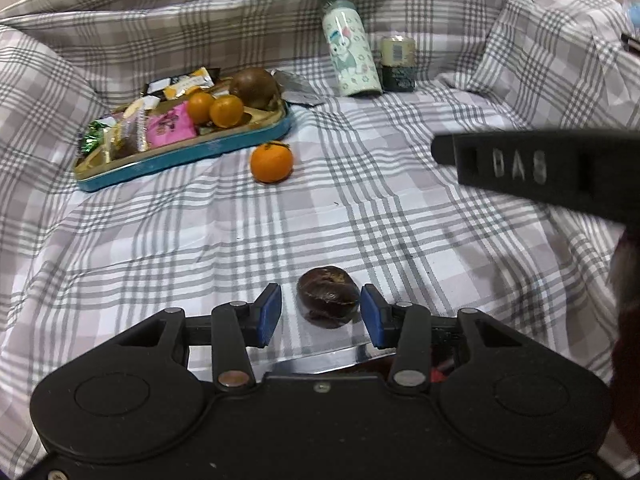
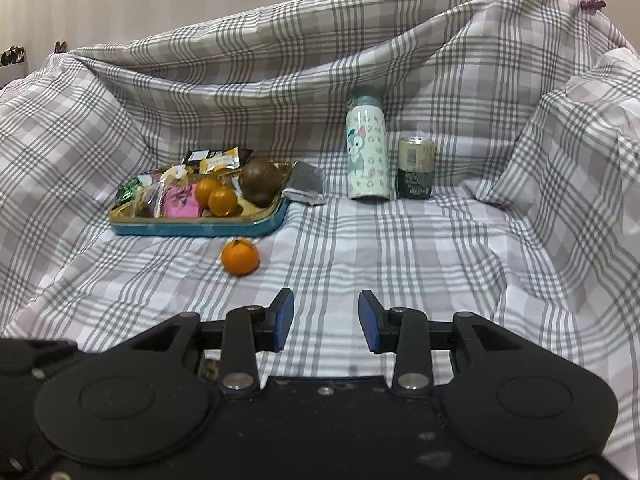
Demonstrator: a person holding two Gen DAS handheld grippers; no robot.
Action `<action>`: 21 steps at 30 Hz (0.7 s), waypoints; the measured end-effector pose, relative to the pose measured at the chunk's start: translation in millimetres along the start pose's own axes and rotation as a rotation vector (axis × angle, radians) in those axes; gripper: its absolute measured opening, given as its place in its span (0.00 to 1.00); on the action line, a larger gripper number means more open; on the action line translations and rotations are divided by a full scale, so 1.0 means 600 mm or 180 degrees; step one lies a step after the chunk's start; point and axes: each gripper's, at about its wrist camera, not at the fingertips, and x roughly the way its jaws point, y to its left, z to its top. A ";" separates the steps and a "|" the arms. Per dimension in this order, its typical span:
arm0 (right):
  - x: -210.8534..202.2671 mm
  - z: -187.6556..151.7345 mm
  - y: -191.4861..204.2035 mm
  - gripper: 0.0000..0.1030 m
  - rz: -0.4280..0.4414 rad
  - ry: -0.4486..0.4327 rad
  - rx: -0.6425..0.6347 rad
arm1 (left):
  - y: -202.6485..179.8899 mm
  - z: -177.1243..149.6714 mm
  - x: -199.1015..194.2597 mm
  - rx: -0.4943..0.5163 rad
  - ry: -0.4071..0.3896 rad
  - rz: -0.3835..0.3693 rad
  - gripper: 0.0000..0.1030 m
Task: Organize fruits
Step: 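Close the left gripper on the dark brown fruit on the cloth while the right tool approaches the mandarin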
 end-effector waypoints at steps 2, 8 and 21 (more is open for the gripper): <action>0.007 0.004 -0.002 0.37 0.0005 0.0011 0.0017 | -0.001 0.000 0.011 0.0017 0.0052 0.0005 0.50; 0.030 0.004 -0.002 0.37 -0.0021 0.0102 0.0021 | 0.007 0.002 0.034 -0.0067 0.0115 0.0021 0.55; 0.081 0.007 0.033 0.37 0.0030 0.0269 -0.0134 | 0.112 -0.004 0.033 -0.0447 0.0065 0.0112 0.55</action>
